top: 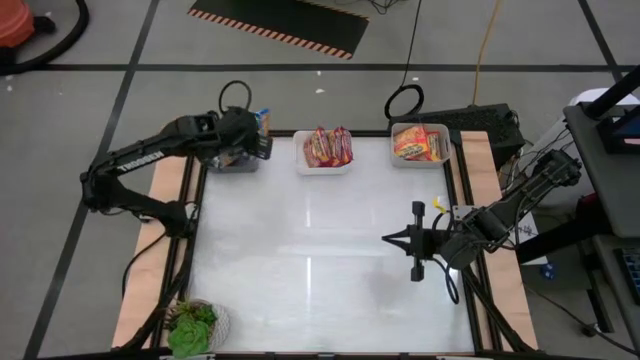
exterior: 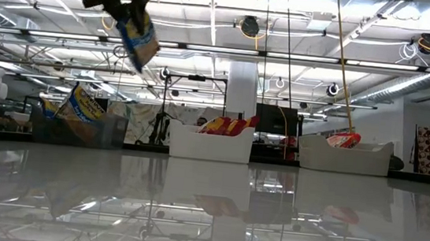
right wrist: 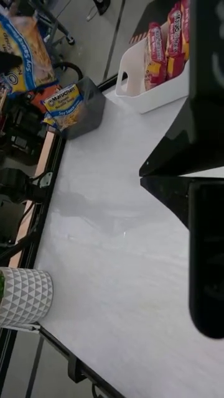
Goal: Sort Maruchan noodles
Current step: Put the blue noodle pack into the black bin
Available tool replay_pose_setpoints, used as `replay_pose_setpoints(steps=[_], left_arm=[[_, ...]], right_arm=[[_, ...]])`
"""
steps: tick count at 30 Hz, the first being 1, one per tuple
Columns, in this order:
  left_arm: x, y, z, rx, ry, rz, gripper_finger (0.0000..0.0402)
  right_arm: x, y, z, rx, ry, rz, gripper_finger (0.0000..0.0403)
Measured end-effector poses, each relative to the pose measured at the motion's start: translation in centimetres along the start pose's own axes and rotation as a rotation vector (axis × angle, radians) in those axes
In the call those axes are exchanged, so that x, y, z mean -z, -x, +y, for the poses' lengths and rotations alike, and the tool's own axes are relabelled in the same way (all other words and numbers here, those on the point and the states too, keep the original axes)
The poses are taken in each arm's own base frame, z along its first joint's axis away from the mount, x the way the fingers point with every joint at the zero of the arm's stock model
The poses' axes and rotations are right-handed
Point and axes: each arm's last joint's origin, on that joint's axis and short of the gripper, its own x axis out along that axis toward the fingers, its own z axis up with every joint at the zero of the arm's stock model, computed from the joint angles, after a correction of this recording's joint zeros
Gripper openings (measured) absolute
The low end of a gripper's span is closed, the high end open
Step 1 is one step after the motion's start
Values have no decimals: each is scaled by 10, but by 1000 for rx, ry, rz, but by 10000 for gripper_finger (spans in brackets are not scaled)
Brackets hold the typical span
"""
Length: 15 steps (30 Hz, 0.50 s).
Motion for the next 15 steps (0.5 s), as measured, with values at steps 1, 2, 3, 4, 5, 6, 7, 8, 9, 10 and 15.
replay_pose_setpoints(steps=[1, 2, 3, 4, 5, 6, 7, 8, 9, 10, 15], left_arm=[[-2, -2, 5, -25, 10, 10, 120], [-4, -4, 10, -48, 20, 18, 120], [-5, -7, 14, -73, 28, 28, 120], [-7, -11, 17, -96, 31, 40, 120], [-8, -15, 20, -121, 32, 54, 120], [-10, -19, 25, -149, 31, 72, 120], [-11, -23, 28, -178, 27, 95, 120], [-12, -28, 31, -202, 18, 117, 120], [-13, -34, 33, -221, 9, 136, 120], [-13, -40, 35, -243, -1, 159, 120], [-11, -64, 33, -301, -57, 252, 120]], right_arm=[[0, 0, 0, 0, 6, 0, 1], [0, 0, 0, 0, 11, 0, 0], [0, 0, 0, 0, 12, 0, 0], [0, 0, 0, 0, 12, 0, 0], [0, 0, 0, 0, 12, 0, 0], [0, 0, 0, 0, 13, 0, 0], [0, 0, 0, 0, 12, 0, 0], [0, 0, 0, 0, 12, 0, 0], [0, 0, 0, 0, 12, 0, 0], [0, 0, 0, 0, 12, 0, 0], [0, 0, 0, 0, 13, 0, 0]])
